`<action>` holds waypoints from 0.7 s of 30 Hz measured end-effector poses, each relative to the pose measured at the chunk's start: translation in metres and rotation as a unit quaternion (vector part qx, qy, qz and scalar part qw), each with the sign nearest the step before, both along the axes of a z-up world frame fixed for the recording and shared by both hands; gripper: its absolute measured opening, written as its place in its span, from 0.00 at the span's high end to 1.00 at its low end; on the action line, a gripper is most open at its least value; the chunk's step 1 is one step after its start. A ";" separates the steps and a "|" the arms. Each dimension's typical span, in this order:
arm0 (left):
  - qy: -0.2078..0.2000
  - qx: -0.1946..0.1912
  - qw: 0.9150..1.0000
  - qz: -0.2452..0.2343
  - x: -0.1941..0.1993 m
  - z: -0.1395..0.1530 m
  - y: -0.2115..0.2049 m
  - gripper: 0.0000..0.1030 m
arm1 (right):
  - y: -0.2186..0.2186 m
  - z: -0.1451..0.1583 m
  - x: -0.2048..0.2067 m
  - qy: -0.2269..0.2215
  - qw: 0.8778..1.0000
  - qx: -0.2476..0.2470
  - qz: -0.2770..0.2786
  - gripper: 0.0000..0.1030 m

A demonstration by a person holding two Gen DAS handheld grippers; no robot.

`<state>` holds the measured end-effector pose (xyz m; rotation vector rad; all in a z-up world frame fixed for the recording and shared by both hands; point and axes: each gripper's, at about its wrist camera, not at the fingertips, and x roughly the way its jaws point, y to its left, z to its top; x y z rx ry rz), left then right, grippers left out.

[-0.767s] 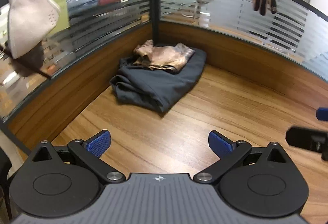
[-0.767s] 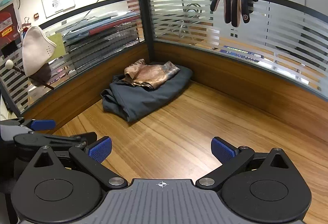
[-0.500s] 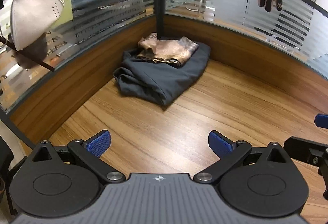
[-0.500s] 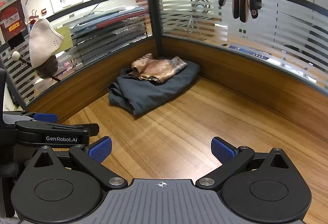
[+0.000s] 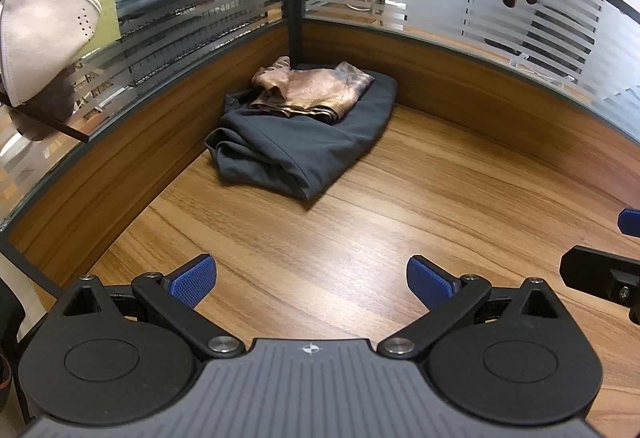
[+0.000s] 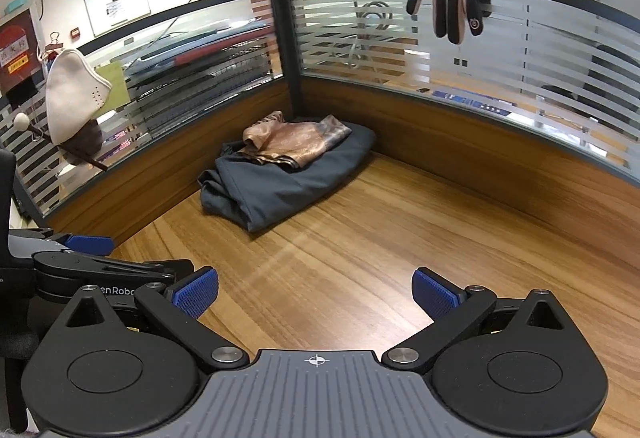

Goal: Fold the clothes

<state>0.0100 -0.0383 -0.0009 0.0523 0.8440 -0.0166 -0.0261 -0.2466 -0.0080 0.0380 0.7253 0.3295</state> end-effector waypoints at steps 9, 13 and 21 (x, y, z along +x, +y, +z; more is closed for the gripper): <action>0.005 -0.005 1.000 0.009 0.001 -0.002 -0.001 0.01 | 0.002 -0.001 -0.001 0.000 1.000 -0.006 -0.002 0.00; 0.007 -0.007 1.000 0.012 0.002 -0.001 0.001 0.01 | 0.003 -0.001 0.000 0.001 1.000 -0.008 -0.003 0.00; 0.010 -0.008 1.000 0.020 0.003 -0.002 0.001 0.01 | 0.003 -0.002 0.000 0.003 1.000 -0.011 0.000 0.00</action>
